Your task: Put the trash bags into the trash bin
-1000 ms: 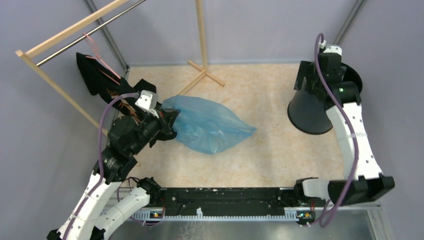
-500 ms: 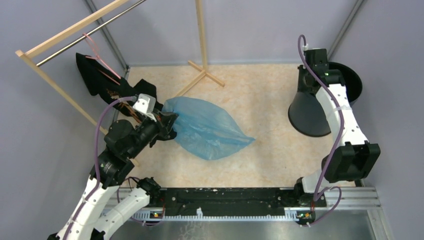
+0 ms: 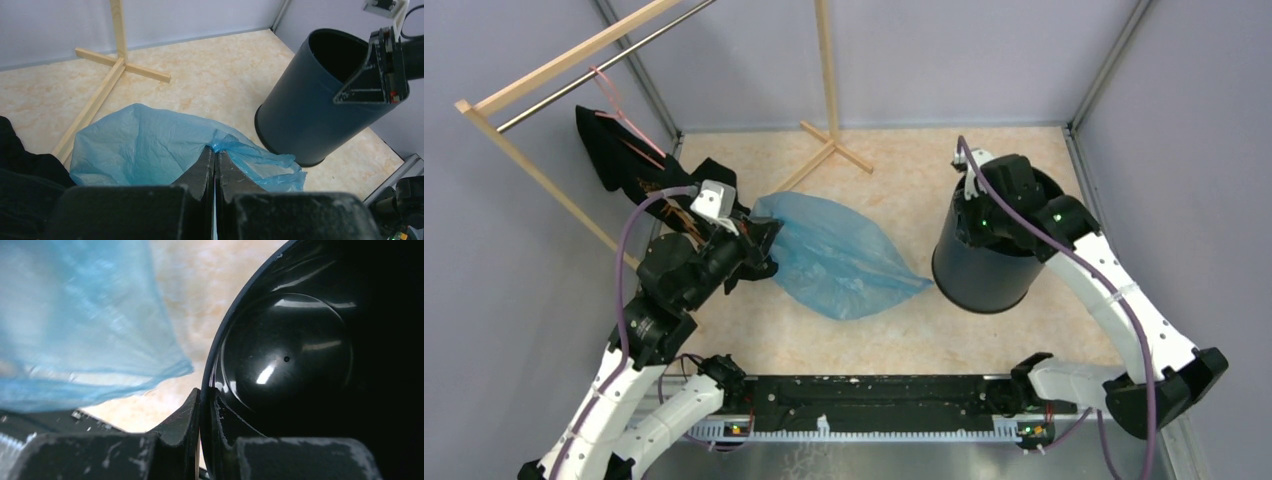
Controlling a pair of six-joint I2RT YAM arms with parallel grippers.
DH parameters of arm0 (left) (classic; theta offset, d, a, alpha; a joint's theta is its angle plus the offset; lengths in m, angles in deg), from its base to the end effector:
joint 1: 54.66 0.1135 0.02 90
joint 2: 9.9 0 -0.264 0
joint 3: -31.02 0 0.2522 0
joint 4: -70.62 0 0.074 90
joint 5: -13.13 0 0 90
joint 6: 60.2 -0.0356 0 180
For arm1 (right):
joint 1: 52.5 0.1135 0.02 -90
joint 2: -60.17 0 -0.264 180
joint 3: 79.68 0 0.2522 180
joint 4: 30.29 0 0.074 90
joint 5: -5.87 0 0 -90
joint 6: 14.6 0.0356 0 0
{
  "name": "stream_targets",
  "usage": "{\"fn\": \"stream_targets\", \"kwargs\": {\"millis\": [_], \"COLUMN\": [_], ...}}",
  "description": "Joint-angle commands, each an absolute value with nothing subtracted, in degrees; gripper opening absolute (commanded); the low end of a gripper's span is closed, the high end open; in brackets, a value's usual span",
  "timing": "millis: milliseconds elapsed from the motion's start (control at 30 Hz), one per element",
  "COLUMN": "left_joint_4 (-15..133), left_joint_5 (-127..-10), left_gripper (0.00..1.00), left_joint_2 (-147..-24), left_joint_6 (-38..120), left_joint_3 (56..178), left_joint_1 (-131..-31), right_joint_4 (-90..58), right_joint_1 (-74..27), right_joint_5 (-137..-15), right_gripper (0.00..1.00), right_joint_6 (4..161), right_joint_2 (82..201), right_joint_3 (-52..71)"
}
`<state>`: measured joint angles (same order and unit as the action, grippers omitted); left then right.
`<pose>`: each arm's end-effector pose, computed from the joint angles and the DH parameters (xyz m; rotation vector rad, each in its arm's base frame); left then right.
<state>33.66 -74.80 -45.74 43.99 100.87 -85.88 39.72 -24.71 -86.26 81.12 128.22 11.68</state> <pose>0.1058 -0.0656 0.4035 0.2740 1.6376 -0.6363 0.2024 0.1052 0.3784 -0.4416 2.3568 0.2317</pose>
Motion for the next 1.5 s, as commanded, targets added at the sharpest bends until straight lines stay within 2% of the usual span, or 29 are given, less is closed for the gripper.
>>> {"fn": "stream_targets", "kwargs": {"millis": [0, 133, 233, 500, 567, 700, 800, 867, 933, 1033, 1100, 1233, 1367, 1467], "left_joint_4": [38.3, 37.7, 36.5, 34.4, 34.3, 34.9, 36.1, 36.0, 35.9, 35.5, 34.3, 31.6, 31.5, 31.7], "left_joint_5": [-76.2, -78.6, -78.9, -79.9, -79.5, -76.3, -73.8, -73.9, -73.5, -74.4, -75.8, -76.0, -75.3, -75.7], "left_gripper": [0.00, 0.00, 0.00, 0.00, 0.00, 0.00, 0.00, 0.00, 0.00, 0.00, 0.00, 0.00, 0.00, 0.00], "left_joint_2": [-46.3, -47.1, -48.3, -48.2, -47.9, -47.5, -47.4, -48.1, -48.7, -49.5, -50.3, -52.4, -52.8, -53.0], "left_joint_6": [44.2, 46.0, 46.4, 48.0, 48.2, 47.8, 46.7, 46.5, 45.9, 45.6, 45.8, 45.7, 45.5, 45.3], "left_joint_3": [104.1, 105.8, 107.3, 111.0, 111.5, 112.4, 112.8, 113.5, 114.1, 114.5, 115.4, 117.6, 117.2, 116.9], "left_joint_1": [-85.8, -85.8, -85.9, -85.8, -85.9, -85.8, -85.9, -85.9, -85.8, -85.8, -85.9, -85.8, -85.8, -85.8], "right_joint_4": [32.8, 27.8, 28.2, 26.1, 26.4, 27.2, 24.7, 19.7, 13.2, 4.7, 2.3, 2.4, 4.6, 4.6], "right_joint_1": [-20.8, -18.9, -18.9, -18.9, -18.9, -18.9, -18.8, -17.6, -13.4, -7.0, -2.5, 7.9, 13.6, 15.7], "right_joint_5": [-74.8, -73.3, -75.3, -70.2, -69.9, -67.5, -60.8, -53.8, -54.7, -60.7, -63.5, -75.5, -90.0, -93.1], "right_gripper": [0.05, 0.18, 0.29, 0.57, 0.62, 0.76, 0.87, 0.89, 0.90, 0.91, 0.97, 0.99, 0.99, 0.99], "right_joint_6": [85.4, 87.9, 88.4, 86.8, 87.5, 86.2, 84.3, 86.0, 88.7, 91.7, 92.3, 87.6, 84.2, 83.9], "right_joint_2": [124.0, 121.0, 120.1, 117.9, 118.3, 118.9, 120.2, 122.2, 124.2, 128.4, 132.1, 137.6, 139.9, 139.3], "right_joint_3": [8.4, 4.1, 5.4, 8.7, 10.1, 16.7, 20.4, 20.9, 20.3, 19.6, 20.6, 23.2, 23.4, 21.5]}}
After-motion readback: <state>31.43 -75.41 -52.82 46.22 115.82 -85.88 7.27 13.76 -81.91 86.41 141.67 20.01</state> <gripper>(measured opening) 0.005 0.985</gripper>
